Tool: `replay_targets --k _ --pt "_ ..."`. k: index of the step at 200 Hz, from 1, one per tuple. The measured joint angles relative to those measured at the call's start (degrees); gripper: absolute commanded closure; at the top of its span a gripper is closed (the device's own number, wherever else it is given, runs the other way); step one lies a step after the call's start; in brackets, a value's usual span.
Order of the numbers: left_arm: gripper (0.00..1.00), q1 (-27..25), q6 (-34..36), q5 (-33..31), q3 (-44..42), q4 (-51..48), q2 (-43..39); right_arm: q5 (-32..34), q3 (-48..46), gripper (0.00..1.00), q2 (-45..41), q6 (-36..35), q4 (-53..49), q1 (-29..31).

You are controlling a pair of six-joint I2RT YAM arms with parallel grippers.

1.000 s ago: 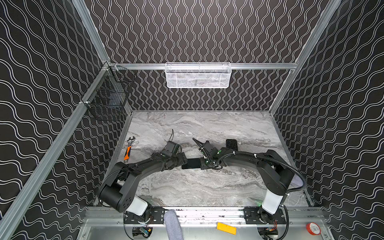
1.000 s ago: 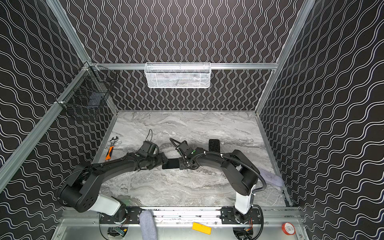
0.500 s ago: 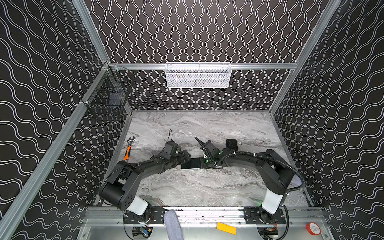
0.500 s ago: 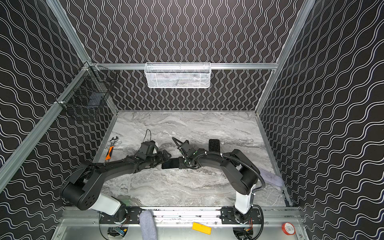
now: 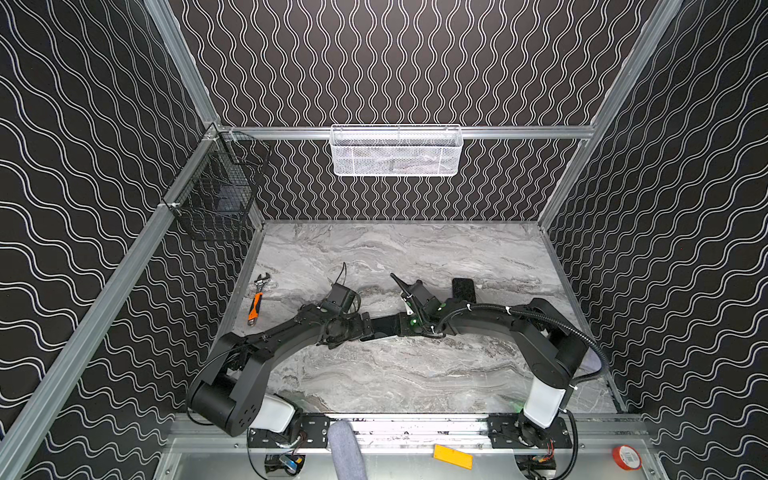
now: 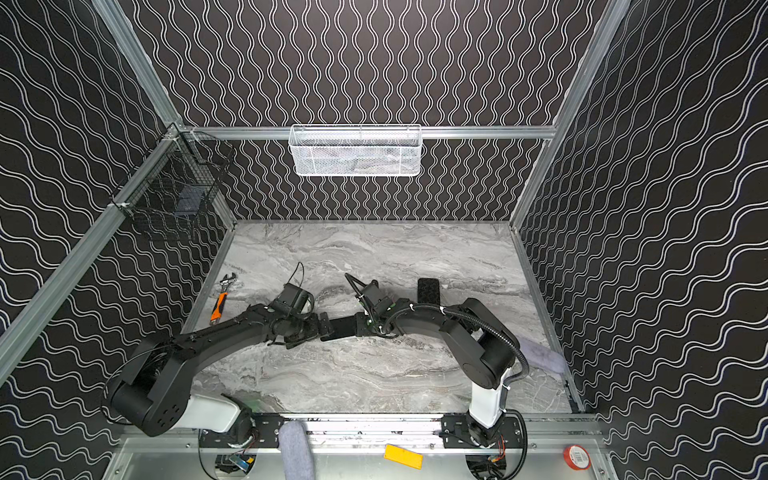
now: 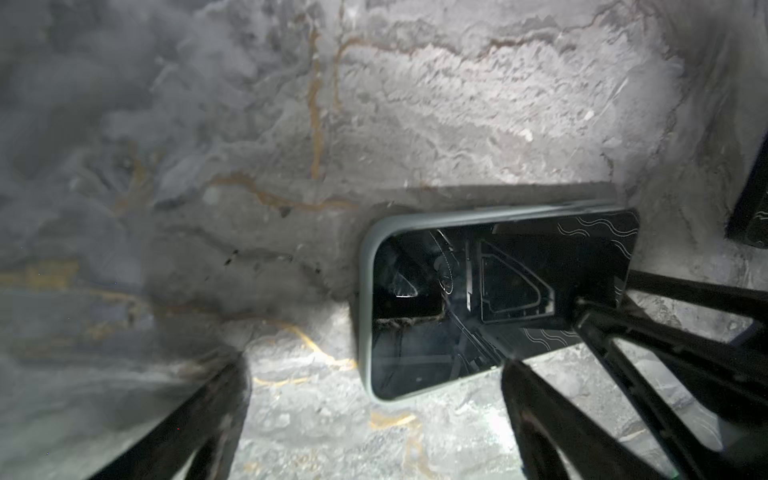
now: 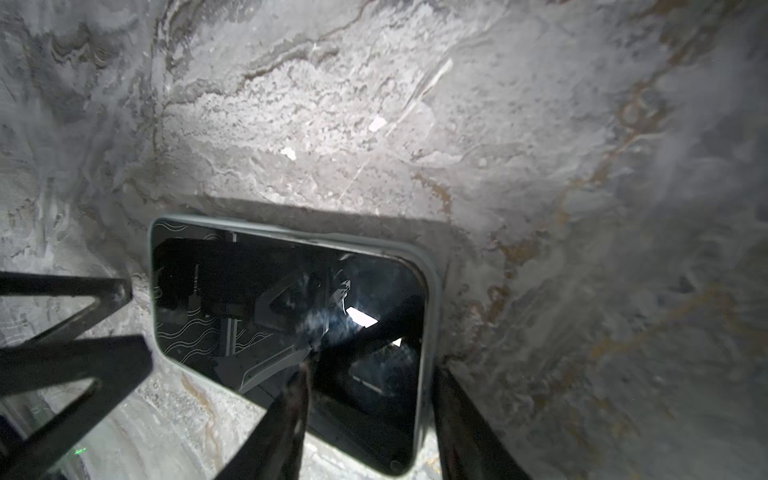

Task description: Put the phone into the phone case

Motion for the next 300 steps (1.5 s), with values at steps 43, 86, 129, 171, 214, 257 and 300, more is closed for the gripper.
replay_targets --k 43,86,129,171,214,257,300 --pt "0.02 0.07 -0.39 5.05 -2.05 9.09 1.81 -0.04 -0.04 0.49 0.11 0.15 0.48 0.00" --pt "0.02 0.24 -1.64 7.54 -3.39 19.30 4.50 1.46 -0.07 0.49 0.22 0.13 0.55 -0.13" --pt "0.02 0.24 -1.95 7.69 -5.18 23.08 2.80 2.67 0.17 0.49 0.72 0.13 0.83 -0.13" --pt "0.08 0.24 -4.96 9.51 -7.91 20.96 -1.75 3.02 0.22 0.49 1.42 0.13 3.17 -0.13" --pt "0.02 0.20 -6.49 11.52 -8.96 19.41 -4.13 3.08 0.26 0.49 1.73 0.13 3.93 -0.13" --pt "0.02 0.07 -5.90 11.45 -4.48 10.71 -3.76 2.78 0.28 0.49 1.81 0.13 4.57 -0.11" --pt "0.02 0.02 -3.41 8.00 -1.79 0.81 -5.22 2.12 0.28 0.49 1.79 0.13 4.70 -0.07"
